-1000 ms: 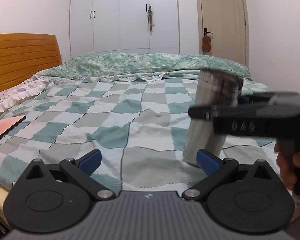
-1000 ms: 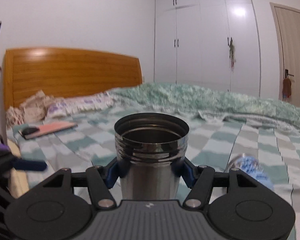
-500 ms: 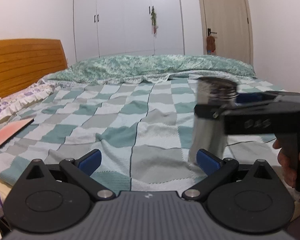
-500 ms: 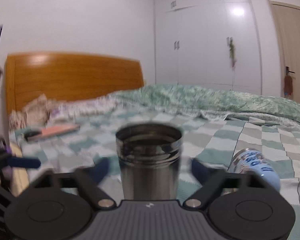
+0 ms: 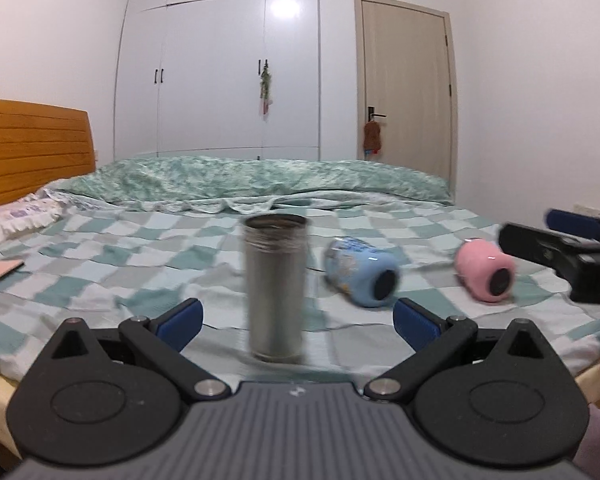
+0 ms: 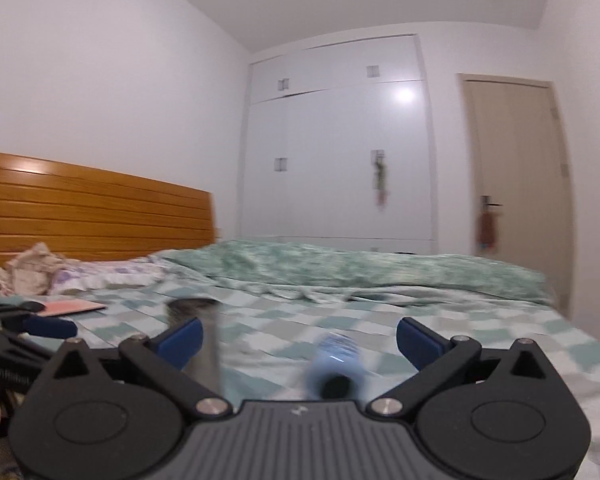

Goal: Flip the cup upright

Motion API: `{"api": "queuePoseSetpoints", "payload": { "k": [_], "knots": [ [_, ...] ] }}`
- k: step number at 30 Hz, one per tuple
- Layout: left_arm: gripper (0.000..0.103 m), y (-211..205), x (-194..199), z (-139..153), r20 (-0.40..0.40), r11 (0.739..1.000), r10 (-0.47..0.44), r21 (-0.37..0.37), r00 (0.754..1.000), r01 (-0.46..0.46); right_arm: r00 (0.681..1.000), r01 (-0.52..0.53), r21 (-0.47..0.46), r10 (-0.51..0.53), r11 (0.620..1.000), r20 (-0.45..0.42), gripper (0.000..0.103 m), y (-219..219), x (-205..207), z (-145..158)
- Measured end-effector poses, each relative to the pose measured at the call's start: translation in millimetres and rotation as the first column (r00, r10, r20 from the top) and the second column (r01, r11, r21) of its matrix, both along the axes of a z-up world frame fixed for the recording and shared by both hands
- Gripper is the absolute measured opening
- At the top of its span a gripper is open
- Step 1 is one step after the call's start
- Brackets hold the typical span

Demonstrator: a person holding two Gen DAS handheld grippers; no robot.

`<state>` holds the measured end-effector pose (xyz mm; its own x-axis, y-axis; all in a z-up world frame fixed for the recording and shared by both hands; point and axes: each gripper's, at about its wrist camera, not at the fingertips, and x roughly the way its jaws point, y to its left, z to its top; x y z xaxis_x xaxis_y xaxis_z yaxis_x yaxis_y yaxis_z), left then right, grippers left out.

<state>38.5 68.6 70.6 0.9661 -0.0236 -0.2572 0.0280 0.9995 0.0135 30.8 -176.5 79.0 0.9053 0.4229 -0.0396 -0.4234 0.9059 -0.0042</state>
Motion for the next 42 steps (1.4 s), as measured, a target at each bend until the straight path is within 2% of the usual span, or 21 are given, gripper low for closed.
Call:
{"api": "queuePoseSetpoints", "payload": {
  "k": [4,6,10,15,20,26,42],
  "knots": [
    [0.103,-35.7,-7.3,-18.6,0.023,1.0,-0.028,-0.006,0.999,0.028,0.992,0.126,-0.064,-0.124,0.99,0.034,0.103,-34.9,-29.9,-21.0],
    [0.103,-49.4,-11.1,-27.9,0.051,1.0,-0.029,0.0,0.998,0.029,0.987,0.157,-0.08,-0.155,0.984,0.032,0.103,-47.8,-38.4,-31.0],
    [0.103,-67.3,-17.6,-47.4,0.1,0.999,-0.032,0.029,0.994,0.03,0.98,0.197,-0.085,-0.197,0.977,0.013,0.103,-65.2,-50.3,-53.0],
    [0.103,-71.1,-17.0,-63.6,0.119,0.999,-0.011,0.032,0.993,0.008,0.978,0.209,-0.077,-0.208,0.975,0.018,0.103,-69.6,-57.0,-73.0],
    [0.103,-66.2,-19.1,-67.0,0.125,1.0,0.0,0.021,0.992,-0.003,0.976,0.217,-0.045,-0.216,0.975,0.041,0.103,-71.3,-62.1,-76.6],
    [0.103,-66.4,-24.0,-67.8,0.134,1.0,0.003,0.024,0.991,-0.006,0.976,0.216,-0.028,-0.216,0.976,0.019,0.103,-71.9,-61.0,-75.3],
    [0.103,-66.5,-25.6,-68.6,0.139,1.0,0.002,0.023,0.99,-0.005,0.975,0.222,-0.036,-0.221,0.974,0.041,0.103,-68.3,-65.4,-76.0]
  ]
}}
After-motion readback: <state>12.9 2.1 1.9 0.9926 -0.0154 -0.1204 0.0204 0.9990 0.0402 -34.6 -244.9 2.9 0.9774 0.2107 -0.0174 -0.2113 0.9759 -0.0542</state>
